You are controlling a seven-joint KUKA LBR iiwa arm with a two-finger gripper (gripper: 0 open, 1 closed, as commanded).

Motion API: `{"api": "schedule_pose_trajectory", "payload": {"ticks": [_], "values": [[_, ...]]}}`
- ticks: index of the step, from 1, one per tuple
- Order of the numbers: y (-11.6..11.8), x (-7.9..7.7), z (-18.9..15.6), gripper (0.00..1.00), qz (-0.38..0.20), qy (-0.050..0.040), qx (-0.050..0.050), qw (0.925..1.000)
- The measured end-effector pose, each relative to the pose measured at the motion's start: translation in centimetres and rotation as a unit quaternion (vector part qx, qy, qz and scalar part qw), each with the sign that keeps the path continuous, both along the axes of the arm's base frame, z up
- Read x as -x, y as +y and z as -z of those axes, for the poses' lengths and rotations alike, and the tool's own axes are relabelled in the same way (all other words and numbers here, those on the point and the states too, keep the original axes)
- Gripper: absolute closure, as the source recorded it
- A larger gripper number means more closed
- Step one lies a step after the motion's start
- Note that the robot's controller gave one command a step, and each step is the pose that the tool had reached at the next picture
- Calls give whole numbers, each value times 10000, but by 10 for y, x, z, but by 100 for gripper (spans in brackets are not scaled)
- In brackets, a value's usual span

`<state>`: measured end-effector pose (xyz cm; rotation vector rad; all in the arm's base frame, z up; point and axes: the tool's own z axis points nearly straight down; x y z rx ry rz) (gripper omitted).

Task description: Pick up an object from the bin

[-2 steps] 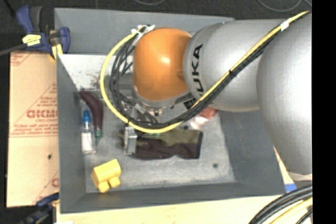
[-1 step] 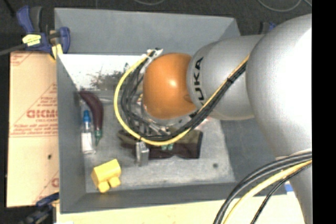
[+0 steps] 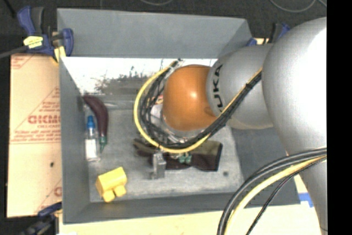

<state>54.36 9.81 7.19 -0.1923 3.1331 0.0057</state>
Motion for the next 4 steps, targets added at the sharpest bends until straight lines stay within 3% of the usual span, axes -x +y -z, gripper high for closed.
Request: {"api": "schedule_pose_trajectory", "payload": {"ticks": [1, 2, 4], "values": [[-14, -27, 0, 0, 1049, -33, -5, 9945], [-1, -1, 0, 100, 12, -9, -5, 10000], [-1, -1, -1, 100, 19, -11, -7, 10000]]}}
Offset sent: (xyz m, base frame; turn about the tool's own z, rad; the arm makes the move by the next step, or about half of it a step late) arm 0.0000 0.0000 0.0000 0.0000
